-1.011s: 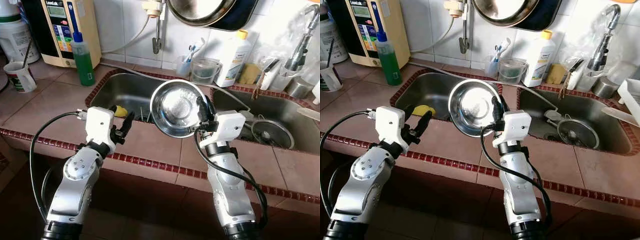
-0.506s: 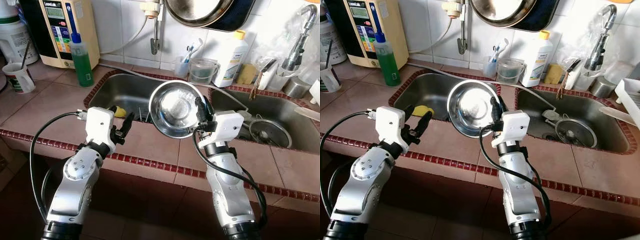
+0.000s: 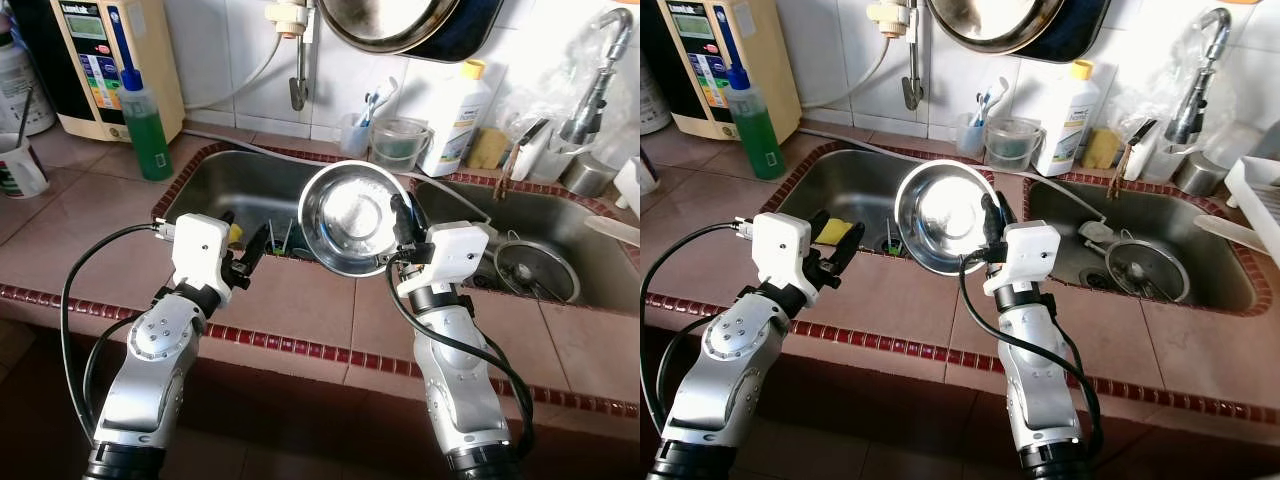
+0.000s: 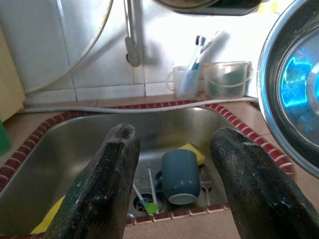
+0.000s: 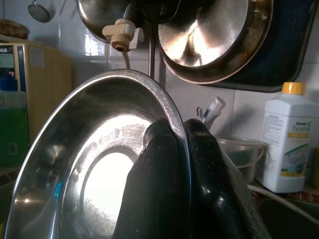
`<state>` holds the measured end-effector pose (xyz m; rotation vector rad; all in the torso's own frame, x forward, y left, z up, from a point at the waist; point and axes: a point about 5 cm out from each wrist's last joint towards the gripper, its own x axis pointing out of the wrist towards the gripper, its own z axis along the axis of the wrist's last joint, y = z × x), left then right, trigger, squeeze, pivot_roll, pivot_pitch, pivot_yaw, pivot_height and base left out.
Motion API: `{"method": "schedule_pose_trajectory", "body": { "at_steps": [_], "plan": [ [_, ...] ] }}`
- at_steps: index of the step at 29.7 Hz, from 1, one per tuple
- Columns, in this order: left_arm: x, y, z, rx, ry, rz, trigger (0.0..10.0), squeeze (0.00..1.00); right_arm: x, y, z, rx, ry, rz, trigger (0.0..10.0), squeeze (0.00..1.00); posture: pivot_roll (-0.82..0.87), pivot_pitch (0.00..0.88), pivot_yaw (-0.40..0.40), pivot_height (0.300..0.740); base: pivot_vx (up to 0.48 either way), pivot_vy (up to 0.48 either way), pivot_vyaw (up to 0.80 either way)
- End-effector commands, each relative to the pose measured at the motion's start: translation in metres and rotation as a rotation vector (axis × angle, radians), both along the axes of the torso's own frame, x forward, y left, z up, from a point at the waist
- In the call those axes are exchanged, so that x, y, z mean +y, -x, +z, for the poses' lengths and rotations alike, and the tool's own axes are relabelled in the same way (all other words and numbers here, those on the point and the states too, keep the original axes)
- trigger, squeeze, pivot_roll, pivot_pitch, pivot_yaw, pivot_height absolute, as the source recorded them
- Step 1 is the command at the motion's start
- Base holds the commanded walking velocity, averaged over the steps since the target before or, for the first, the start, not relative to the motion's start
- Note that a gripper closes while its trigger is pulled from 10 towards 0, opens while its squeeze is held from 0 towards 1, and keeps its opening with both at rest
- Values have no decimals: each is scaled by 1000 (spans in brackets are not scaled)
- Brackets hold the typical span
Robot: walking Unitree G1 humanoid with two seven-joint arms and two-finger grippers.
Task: Kitchen organization
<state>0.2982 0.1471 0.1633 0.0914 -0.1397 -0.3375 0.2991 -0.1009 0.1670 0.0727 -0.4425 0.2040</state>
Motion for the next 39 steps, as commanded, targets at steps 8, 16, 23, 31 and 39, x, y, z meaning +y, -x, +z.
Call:
{"method": "schedule_pose_trajectory", "body": {
  "at_steps": [8, 16, 23, 31, 39],
  "plan": [
    [-4, 0, 6, -20, -12, -15, 10000, 0, 0, 0, 4, -12, -12, 1, 10000, 0, -118, 0, -51, 732, 328, 0, 0],
    [-5, -1, 7, -23, -12, -17, 10000, 0, 2, -1, 5, -12, -11, 7, 10000, 0, -118, 0, -51, 732, 323, 0, 0],
    [-8, 1, 8, -38, 14, -40, 10000, 0, 3, 0, 3, -5, -10, 14, 10000, 0, -116, 0, -54, 732, 40, 0, 0],
    [-10, 6, 9, -40, 6, -77, 10000, 0, 1, -1, -2, 10, 9, 26, 10000, 0, -114, 0, -53, 732, 0, 0, 0],
    [-15, 15, 9, -26, -2, -143, 10000, 0, -10, -8, -2, 19, 51, 18, 10000, 0, -124, 2, -42, 732, 0, 0, 0]
  ]
}}
